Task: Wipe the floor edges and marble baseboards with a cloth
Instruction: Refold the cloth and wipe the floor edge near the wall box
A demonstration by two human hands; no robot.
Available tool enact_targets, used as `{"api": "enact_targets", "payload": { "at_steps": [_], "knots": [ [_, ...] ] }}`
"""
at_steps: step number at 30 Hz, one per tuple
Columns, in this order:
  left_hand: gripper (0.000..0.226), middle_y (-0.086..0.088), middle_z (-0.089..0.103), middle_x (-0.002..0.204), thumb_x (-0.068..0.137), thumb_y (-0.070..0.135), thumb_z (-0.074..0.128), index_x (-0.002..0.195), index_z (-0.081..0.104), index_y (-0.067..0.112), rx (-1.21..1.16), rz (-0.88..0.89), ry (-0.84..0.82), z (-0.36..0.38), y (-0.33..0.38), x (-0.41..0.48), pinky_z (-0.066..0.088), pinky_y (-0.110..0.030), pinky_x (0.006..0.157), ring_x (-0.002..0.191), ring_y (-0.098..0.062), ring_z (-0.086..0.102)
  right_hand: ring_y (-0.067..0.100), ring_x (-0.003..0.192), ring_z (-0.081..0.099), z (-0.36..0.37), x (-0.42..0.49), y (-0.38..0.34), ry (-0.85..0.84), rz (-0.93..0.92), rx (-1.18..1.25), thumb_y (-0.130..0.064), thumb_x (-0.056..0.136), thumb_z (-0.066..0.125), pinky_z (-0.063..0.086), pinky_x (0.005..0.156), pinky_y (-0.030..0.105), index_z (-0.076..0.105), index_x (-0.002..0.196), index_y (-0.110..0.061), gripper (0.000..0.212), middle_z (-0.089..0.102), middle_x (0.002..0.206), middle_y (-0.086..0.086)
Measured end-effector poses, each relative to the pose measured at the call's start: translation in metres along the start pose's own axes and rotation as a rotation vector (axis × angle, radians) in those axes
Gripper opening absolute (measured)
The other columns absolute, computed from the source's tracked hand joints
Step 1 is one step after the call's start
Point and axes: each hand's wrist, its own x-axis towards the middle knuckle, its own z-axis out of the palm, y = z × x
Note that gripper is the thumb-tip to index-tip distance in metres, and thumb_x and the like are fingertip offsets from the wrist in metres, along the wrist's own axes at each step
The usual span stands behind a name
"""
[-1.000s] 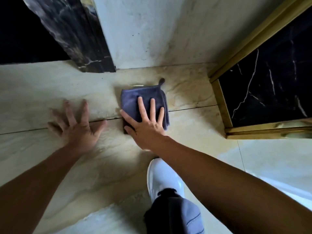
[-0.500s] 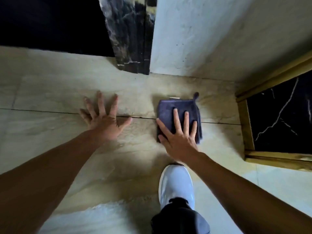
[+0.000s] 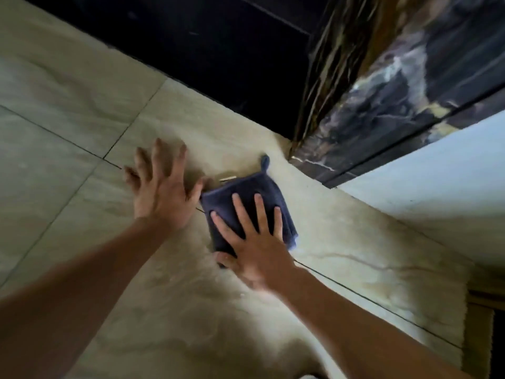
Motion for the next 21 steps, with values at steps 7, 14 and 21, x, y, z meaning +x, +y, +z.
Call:
{"api": "enact_targets", "payload": {
  "at_steps": [7,14,21],
  "knots": [
    [0.083,-0.007,-0.007,0.169,0.087,0.081,0.024,0.157,0.003,0.042,-0.002,-0.021,0.082,0.003,-0.003,0.015,-0.003,-0.068,0.117,0.152,-0.043,-0.011,0.039,0.149,-0.018,-0.088,0.243,0.081,0.015,0.510,0.161,-0.069,0.095,0.022,-0.008,0.115,0.067,-0.007,0.152,-0.050,0.067,-0.018,0.165,-0.002],
    [0.084,-0.009,0.001,0.169,0.085,0.081,0.024,0.158,0.011,0.041,-0.034,-0.034,0.049,-0.002,-0.005,0.015,0.000,-0.068,0.117,0.153,-0.043,-0.008,0.037,0.151,-0.012,-0.083,0.239,0.076,0.109,0.581,0.065,-0.068,0.095,0.018,-0.005,0.117,0.064,-0.007,0.153,-0.046,0.067,-0.012,0.167,0.000],
    [0.084,-0.012,0.018,0.165,0.080,0.077,0.036,0.154,0.031,0.037,-0.085,-0.051,0.041,-0.005,-0.003,0.019,0.007,-0.070,0.116,0.152,-0.044,0.003,0.034,0.150,-0.020,-0.044,0.136,0.003,0.071,0.541,0.091,-0.066,0.094,0.023,-0.007,0.119,0.059,-0.012,0.147,-0.056,0.065,-0.018,0.165,-0.001]
  ]
}}
